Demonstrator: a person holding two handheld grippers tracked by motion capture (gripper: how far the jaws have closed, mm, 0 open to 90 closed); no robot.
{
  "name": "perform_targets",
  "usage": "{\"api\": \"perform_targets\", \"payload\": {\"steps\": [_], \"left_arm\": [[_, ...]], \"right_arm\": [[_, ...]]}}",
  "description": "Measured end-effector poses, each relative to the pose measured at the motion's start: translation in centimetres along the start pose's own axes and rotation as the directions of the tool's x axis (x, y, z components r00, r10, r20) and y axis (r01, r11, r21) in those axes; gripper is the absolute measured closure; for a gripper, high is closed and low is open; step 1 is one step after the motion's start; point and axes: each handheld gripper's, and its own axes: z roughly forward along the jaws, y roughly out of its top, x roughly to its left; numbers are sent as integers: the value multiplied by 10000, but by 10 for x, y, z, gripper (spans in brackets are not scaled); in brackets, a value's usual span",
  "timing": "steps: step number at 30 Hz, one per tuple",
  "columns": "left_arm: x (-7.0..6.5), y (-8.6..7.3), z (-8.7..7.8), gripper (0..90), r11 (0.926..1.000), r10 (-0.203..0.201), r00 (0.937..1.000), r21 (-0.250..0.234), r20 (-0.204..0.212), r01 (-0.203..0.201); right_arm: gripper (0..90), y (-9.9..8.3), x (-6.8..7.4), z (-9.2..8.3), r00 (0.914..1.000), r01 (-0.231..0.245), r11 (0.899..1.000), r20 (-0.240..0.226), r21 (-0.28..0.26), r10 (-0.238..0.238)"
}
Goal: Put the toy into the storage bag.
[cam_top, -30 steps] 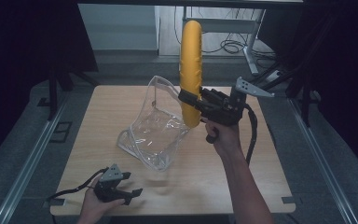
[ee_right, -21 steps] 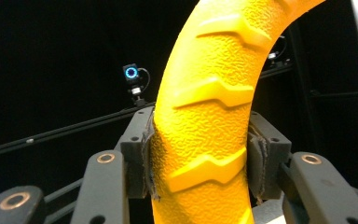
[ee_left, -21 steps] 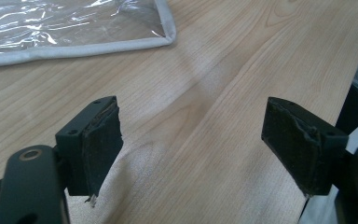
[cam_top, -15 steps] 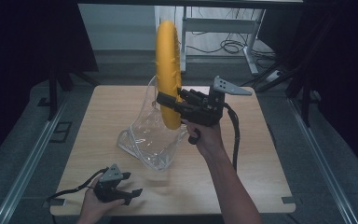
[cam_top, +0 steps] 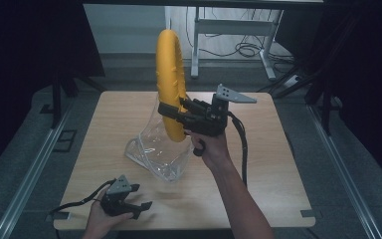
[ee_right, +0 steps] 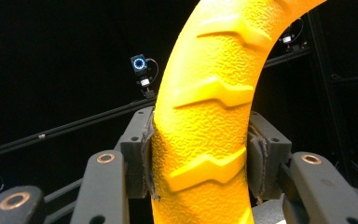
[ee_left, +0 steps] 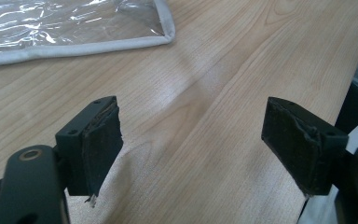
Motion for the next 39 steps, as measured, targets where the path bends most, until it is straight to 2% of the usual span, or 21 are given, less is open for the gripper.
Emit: {"api": "perform_targets", "payload": {"steps": [12,17,39], "left_arm": [[0,0,-1,197,9999,105,9999,54,-32,-104],[0,0,-1,197,10000,31,10000,-14,-46,-31],[0,0,0,197,10000,82,9999,9,-63,-82]], "right_arm": [[511,-17,-4,10,9994,-325,9994,-132,151,327],[511,-26,-8,13,9985,-524,9985,-170,186,527],[511,-46,-16,14,9963,-858,9957,-38,352,860]]}}
